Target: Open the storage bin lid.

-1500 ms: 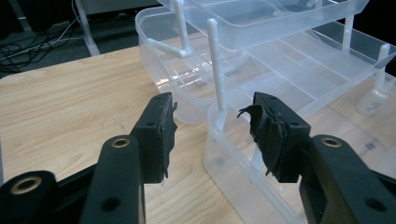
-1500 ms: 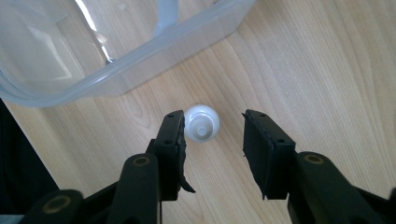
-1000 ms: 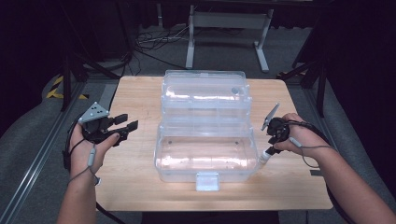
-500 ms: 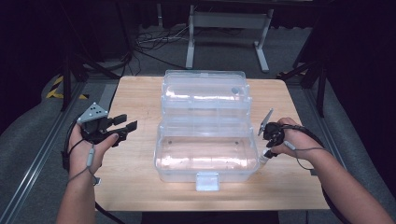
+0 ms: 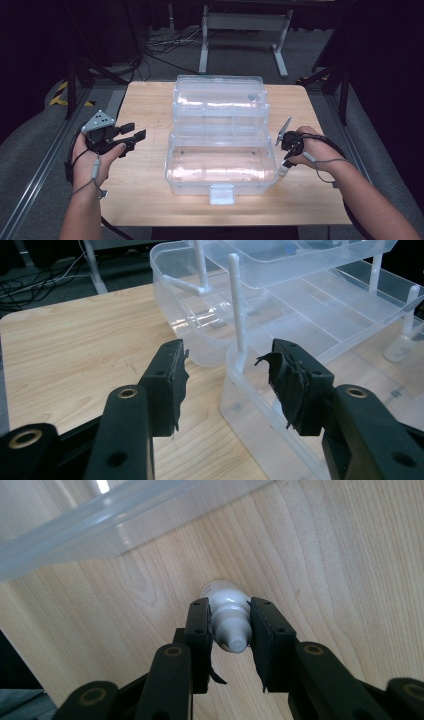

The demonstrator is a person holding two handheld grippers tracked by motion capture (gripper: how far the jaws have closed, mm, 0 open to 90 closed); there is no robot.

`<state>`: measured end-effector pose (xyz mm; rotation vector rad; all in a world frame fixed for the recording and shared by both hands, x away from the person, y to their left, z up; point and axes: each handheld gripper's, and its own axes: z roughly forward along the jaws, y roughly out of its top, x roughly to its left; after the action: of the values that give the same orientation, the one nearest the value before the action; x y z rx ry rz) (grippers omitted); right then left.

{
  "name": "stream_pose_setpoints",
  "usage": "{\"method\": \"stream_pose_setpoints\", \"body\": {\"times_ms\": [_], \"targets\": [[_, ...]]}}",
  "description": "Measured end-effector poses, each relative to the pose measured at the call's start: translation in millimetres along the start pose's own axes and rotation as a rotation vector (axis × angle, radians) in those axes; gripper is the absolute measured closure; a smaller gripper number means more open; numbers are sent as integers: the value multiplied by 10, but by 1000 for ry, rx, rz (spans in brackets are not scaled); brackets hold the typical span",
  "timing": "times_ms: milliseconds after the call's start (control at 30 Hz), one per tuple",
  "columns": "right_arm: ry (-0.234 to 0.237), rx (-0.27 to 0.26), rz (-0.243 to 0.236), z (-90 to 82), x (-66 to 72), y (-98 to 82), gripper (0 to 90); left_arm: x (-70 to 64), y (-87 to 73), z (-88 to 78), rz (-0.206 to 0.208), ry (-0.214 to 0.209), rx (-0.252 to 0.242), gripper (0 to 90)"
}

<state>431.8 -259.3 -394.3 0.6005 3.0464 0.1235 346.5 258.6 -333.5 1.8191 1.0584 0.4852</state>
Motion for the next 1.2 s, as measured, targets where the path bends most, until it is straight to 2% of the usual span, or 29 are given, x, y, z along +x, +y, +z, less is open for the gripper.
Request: {"method": "stream_pose_setpoints", "body": {"times_ms": [633, 1200], "targets": [[-5, -24, -19, -421, 36, 10, 715, 20, -5, -18, 2, -4, 5, 489], [-18, -34, -84, -735, 144, 79, 715, 11, -8, -7, 4, -8, 15, 486]]}}
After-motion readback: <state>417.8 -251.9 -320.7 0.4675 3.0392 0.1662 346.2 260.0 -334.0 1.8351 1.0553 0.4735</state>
